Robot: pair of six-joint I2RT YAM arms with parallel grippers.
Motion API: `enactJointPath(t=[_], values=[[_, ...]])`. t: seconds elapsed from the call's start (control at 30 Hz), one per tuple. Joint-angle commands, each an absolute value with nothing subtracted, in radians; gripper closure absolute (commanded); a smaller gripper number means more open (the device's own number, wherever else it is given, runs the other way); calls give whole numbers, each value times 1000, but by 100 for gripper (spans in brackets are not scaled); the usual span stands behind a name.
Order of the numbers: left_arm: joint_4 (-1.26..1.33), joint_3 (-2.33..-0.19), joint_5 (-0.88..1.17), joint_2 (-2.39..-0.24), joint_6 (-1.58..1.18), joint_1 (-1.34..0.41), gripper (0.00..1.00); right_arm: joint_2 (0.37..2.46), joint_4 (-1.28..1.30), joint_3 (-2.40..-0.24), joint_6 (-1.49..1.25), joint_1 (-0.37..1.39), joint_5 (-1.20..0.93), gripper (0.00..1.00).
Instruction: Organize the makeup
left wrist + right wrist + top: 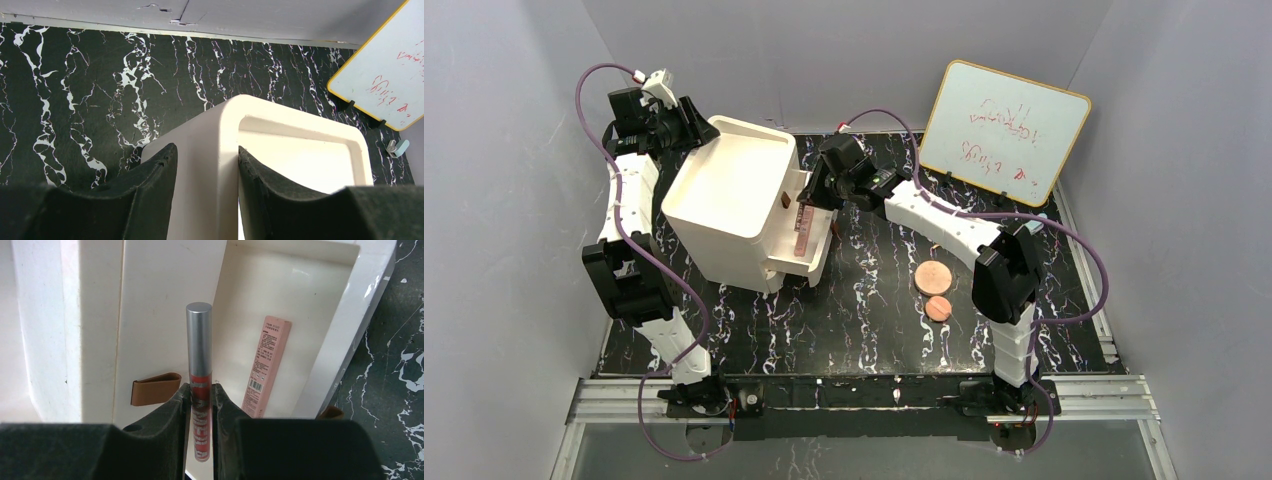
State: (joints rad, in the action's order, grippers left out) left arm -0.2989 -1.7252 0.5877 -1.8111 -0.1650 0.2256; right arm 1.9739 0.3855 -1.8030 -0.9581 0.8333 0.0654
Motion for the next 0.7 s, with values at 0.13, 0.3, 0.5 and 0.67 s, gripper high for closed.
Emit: enactJointPath(t=[0.13,0.3,0.5,0.67], values=[[-379,-1721,601,-1829,-156,207,56,1989,358,-1864,-951,836,22,40],[-379,-1721,603,-1828,-156,207,56,1990,349,-1888,-933,835,6,25],[-380,-1720,603,-1825,-155,208,56,1903,356,-1895,-858,807,118,21],[-379,-1719,601,-1826,-155,207,56,1755,356,-1812,-820,720,241,12]])
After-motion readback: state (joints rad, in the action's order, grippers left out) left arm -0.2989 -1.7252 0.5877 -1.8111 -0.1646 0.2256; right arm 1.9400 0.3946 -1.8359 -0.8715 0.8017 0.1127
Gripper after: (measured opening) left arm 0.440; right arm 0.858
